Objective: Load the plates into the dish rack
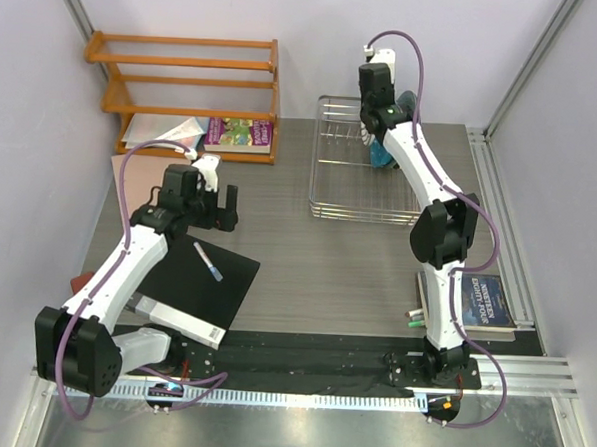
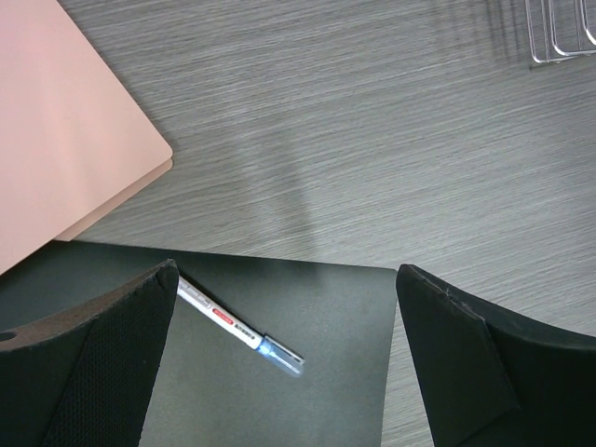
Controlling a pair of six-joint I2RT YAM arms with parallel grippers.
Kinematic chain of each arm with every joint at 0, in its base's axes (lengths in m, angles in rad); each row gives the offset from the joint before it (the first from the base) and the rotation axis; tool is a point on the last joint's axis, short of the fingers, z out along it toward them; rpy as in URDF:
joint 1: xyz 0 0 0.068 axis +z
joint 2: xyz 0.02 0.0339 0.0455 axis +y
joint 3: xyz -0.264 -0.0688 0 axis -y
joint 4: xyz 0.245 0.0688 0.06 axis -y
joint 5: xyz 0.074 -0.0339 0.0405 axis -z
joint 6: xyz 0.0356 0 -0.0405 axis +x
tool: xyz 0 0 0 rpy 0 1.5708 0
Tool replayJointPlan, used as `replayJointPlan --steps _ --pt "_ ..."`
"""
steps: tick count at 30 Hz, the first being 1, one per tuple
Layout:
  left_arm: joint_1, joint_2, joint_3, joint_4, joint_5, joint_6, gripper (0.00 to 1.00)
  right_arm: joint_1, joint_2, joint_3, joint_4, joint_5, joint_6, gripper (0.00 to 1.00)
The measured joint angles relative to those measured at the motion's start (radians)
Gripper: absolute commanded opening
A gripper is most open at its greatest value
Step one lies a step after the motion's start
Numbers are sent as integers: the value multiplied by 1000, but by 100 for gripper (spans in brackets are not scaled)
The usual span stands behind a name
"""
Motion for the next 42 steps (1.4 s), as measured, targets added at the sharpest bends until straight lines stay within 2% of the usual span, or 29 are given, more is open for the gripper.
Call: replayJointPlan --steps 16,25,28,29,30,39,40,42 --pt "0 29 0 13 37 -28 99 -4 16 -2 24 74 -43 1" --pt "0 31 -10 20 38 -28 99 -4 102 -16 19 68 -31 1" --pt "0 35 -10 20 38 -28 99 -3 116 -32 14 71 -27 20" --pt "0 36 -11 20 38 -28 99 -1 116 -32 15 70 -26 30" --pt "0 36 -12 20 38 -29 99 1 116 -32 17 68 -25 36" --pt "0 34 -25 28 54 -33 100 1 69 -85 43 61 -23 74" --pt "0 33 -28 29 53 -34 99 0 47 -106 42 54 -20 88" --pt "0 27 -33 30 51 -35 100 0 -6 -146 44 28 -17 100"
